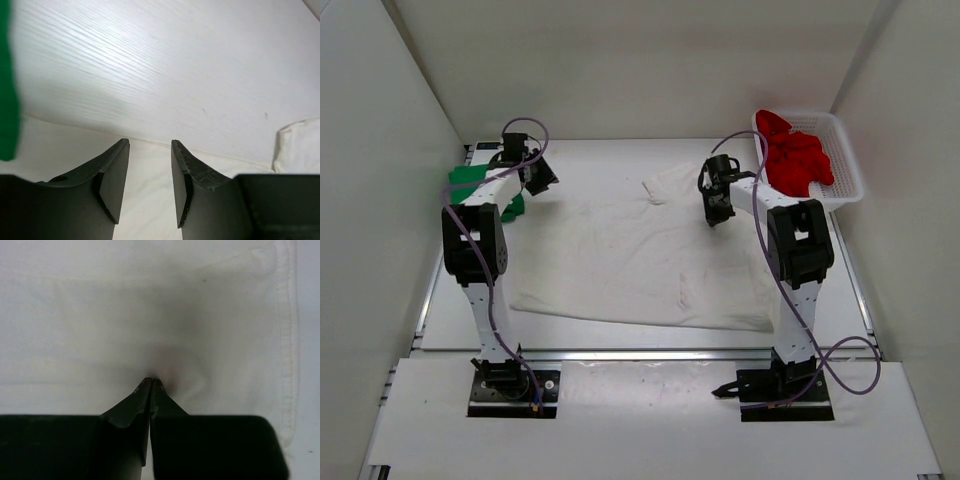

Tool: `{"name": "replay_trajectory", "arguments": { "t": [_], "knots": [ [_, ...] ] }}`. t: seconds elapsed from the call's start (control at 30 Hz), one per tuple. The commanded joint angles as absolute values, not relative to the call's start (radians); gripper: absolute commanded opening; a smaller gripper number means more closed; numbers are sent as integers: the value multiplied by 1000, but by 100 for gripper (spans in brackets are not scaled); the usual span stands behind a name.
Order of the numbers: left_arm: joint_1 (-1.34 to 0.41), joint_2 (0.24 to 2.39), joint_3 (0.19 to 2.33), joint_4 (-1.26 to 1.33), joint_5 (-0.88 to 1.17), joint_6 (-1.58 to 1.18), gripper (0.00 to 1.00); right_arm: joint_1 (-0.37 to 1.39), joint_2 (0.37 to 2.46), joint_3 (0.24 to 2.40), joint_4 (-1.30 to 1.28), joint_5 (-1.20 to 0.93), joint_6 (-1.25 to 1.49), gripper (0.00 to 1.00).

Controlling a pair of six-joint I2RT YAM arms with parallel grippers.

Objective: Fold and stack the t-shirts
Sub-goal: Grap the side of the flattened tshirt furthest away from the robot with both arms

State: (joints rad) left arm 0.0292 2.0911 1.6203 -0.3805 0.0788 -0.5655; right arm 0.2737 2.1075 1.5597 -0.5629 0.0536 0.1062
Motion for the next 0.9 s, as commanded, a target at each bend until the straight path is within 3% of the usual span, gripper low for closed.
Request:
{"name": "replay_trajectory", "arguments": {
  "t": [0.0, 0.27, 0.43, 0.53, 0.87],
  "knots": [
    [58, 2031, 1631, -362, 104, -572, 50, 200, 2071, 1446, -609, 127, 98, 0],
    [78, 2052, 1592, -345, 106, -563, 51, 184, 1973, 1433, -569, 75, 87, 1],
    [49, 2086, 1667, -390, 14, -508, 51, 221, 1910, 1505, -554, -44, 120, 20],
    [20, 2137, 1758, -437, -27, -480, 51, 207, 1890, 1577, -566, -167, 156, 25],
    [-32, 2353, 2029, -638, -113, -439, 51, 221, 1779, 1563, -496, -262, 193, 24]
  ]
}}
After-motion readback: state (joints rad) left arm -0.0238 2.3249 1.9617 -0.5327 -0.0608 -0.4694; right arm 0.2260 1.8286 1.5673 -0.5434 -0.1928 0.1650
